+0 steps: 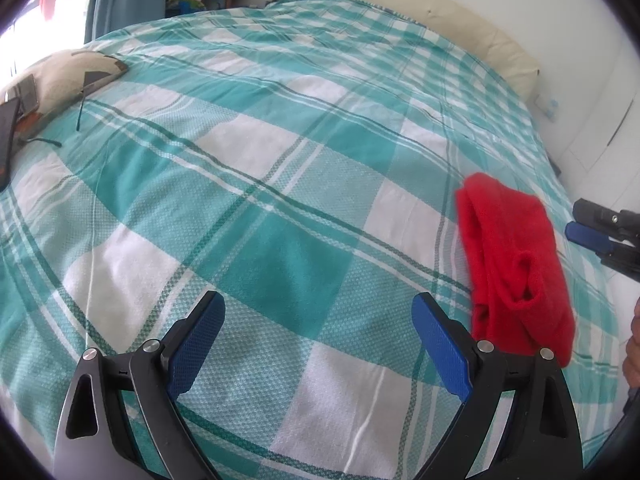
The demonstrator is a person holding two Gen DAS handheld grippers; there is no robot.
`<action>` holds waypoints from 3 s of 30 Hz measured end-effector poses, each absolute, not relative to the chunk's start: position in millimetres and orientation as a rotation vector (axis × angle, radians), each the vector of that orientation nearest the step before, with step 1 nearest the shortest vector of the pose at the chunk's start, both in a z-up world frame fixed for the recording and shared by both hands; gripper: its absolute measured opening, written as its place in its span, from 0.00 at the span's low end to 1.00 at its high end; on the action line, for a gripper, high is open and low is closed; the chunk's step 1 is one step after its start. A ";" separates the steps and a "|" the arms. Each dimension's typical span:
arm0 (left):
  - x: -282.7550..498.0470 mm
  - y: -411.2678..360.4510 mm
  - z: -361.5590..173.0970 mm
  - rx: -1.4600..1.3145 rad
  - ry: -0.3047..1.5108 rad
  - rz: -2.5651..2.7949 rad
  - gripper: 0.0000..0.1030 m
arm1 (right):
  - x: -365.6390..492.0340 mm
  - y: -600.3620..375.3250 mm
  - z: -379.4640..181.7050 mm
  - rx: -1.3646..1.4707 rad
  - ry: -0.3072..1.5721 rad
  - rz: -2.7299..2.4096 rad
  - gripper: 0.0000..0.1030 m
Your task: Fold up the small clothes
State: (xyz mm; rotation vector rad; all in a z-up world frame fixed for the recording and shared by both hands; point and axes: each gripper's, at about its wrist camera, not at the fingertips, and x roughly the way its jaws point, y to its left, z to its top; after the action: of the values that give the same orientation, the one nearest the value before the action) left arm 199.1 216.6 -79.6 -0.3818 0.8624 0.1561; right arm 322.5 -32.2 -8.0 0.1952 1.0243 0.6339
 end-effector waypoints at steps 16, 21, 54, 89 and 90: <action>199.5 199.2 -89.1 -0.327 0.884 0.134 0.93 | 241.1 -38.0 -45.7 -0.151 0.899 0.660 0.16; 199.7 187.7 -86.8 -0.305 0.875 0.110 0.93 | 241.5 -92.9 -57.8 -0.112 0.938 0.514 0.16; 328.2 90.3 -14.4 -0.204 0.906 -0.202 0.18 | 303.7 -84.0 -3.8 -0.113 0.656 0.379 0.22; 125.2 61.1 18.3 0.069 0.738 0.180 0.99 | 136.3 -131.7 18.2 -0.101 0.768 0.304 0.96; 122.4 60.3 19.5 0.075 0.743 0.185 0.99 | 132.9 -130.8 20.6 -0.107 0.768 0.298 0.96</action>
State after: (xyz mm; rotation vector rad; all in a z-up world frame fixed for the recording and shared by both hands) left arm 122.4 60.3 19.5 0.0750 0.7426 0.1850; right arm 132.9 -130.8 20.6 -0.1071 0.7679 0.2984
